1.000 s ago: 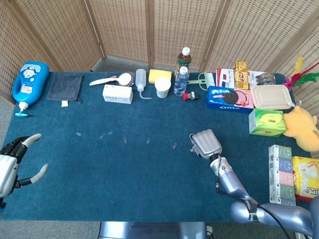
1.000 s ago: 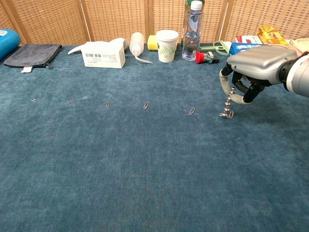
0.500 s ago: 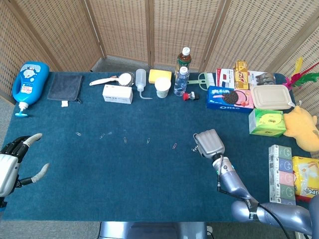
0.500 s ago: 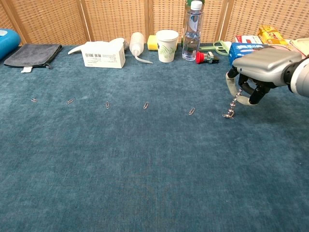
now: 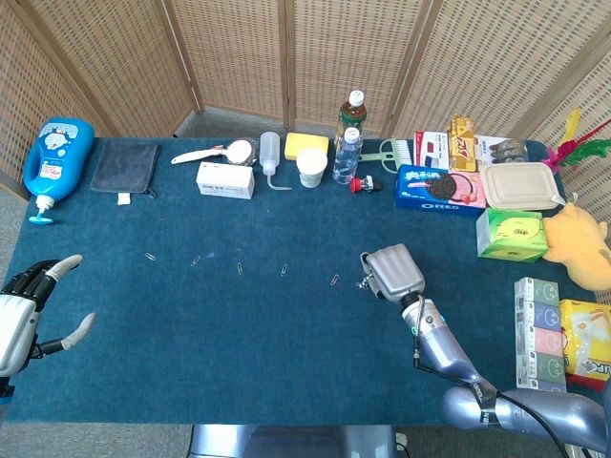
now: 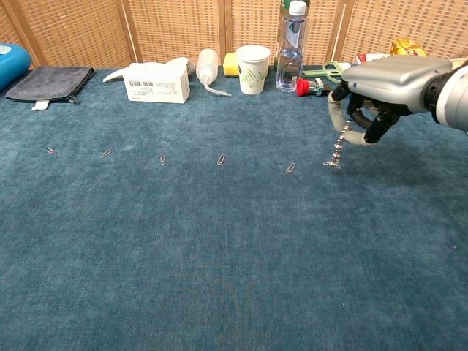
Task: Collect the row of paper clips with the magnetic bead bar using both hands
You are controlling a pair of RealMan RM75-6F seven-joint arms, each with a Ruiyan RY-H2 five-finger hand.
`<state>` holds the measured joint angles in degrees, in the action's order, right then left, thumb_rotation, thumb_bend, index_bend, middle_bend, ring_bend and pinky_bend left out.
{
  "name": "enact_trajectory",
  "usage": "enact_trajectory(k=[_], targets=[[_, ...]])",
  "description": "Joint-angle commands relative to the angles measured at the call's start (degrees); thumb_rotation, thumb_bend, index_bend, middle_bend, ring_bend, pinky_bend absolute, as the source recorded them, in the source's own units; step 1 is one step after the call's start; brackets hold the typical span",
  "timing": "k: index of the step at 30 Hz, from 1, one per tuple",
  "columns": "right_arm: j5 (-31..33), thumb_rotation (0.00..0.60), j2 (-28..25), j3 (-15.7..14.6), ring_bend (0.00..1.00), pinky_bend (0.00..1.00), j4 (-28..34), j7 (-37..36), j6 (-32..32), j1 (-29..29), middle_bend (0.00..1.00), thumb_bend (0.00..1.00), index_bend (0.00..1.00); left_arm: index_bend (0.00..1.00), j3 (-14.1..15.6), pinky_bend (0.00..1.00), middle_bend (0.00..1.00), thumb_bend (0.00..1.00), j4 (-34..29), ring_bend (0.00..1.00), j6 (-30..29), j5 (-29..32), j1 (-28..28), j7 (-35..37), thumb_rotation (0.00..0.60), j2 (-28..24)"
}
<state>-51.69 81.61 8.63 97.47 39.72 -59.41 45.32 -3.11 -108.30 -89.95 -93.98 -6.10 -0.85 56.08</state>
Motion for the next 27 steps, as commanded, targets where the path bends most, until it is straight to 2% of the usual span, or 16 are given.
enact_trajectory(k=[1, 9, 27], targets=[[0.2, 0.600, -0.1, 0.4, 0.85, 0.91, 0.8, -0.6, 0.6, 0.5, 0.81, 0.45, 0.64, 0.15, 0.0, 0.27, 0.25, 0.51, 0.0, 0.20, 0.0, 0.0, 0.0, 0.1, 0.281, 0.0], [1.4, 0.600, 1.7, 1.7, 0.85, 0.91, 1.4, 0.3, 1.3, 3.1, 0.81, 0.45, 0.64, 0.15, 0.2, 0.27, 0.25, 0.50, 0.6, 0.19, -0.3, 0.1, 0.4, 0.8, 0.279, -0.2], [5.4, 0.600, 6.4, 2.6, 0.85, 0.91, -2.4, 2.8, 2.4, 8.3, 0.81, 0.45, 0.64, 0.14, 0.7, 0.27, 0.25, 0.50, 2.0, 0.19, -1.1, 0.5, 1.4, 2.1, 0.279, -0.6]])
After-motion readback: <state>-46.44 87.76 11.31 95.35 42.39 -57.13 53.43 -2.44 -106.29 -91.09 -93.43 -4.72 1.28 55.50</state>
